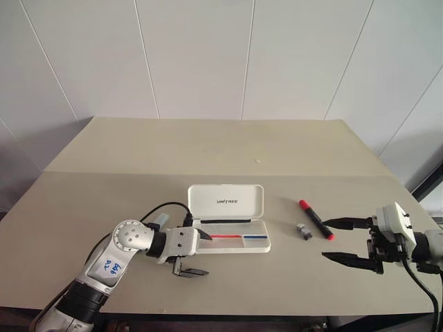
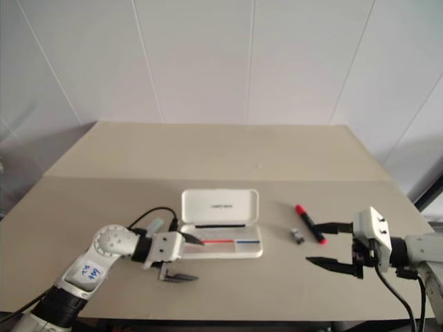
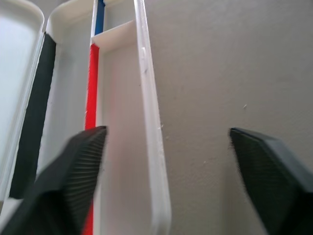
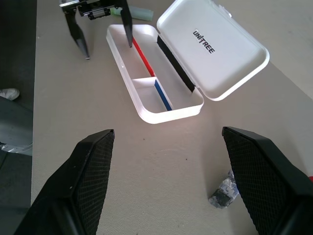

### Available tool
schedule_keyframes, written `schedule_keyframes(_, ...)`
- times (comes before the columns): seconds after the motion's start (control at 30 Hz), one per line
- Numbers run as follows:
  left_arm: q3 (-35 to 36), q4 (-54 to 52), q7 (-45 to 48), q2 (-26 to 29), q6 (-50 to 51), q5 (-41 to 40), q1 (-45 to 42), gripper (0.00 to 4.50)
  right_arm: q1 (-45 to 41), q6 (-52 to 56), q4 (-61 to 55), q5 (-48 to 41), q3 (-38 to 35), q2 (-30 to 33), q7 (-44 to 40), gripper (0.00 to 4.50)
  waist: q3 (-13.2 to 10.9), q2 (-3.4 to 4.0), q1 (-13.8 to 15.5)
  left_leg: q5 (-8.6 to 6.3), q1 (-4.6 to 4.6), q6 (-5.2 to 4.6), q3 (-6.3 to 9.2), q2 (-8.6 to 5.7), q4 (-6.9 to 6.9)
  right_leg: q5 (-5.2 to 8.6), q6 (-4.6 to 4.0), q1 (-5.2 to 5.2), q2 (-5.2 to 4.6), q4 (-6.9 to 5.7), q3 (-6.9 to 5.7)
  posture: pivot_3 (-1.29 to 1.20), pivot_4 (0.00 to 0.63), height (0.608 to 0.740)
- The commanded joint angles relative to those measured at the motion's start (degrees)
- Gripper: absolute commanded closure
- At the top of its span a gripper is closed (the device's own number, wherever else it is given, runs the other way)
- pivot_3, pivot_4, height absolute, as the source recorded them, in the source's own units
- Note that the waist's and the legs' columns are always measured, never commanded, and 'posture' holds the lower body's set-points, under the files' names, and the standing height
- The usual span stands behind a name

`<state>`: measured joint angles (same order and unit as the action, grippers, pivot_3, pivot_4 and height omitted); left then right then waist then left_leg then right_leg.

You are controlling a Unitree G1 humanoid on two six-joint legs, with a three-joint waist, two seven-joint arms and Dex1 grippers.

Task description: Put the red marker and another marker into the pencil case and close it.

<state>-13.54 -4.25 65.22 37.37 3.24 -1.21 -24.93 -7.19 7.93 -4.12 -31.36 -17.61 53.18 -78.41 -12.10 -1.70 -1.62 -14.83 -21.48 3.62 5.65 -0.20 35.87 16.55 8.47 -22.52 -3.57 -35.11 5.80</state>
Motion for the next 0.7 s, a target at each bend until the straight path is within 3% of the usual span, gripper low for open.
schedule_keyframes(0.03,1.69,-4.58,1.14,0.94,3.61,-4.21,0.36,0.06,-0.71,0.51,-1.71,-0.16,0.06,-0.22,1.62,0.00,0.00,0.00,-0.03,0.00,0.00,0.00,0.00,0.00,0.00,0.00,0.00,0.00,0.00,0.00,0.00,0.00,0.150,0.740)
schedule_keyframes(0.4,9.55,-8.28,5.23,1.45,15.90,-22.15,1.32,0.06,-2.36,2.71,0.18,5.18,1.49,-5.78,16.92,0.00,-0.02,0.03,-0.03,0.00,0.00,0.00,0.01,0.01,0.02,0.01,-0.02,0.00,0.01,0.00,0.00,0.00,0.150,0.740)
schedule_keyframes(0.7,14.77,0.38,9.80,2.20,11.49,-25.92,-0.52,0.06,-5.34,2.07,9.89,14.63,3.53,-12.04,31.95,0.00,-0.05,0.09,-0.12,0.00,0.00,0.00,0.00,0.00,0.03,0.03,-0.07,-0.01,0.01,0.00,-0.01,0.00,0.150,0.740)
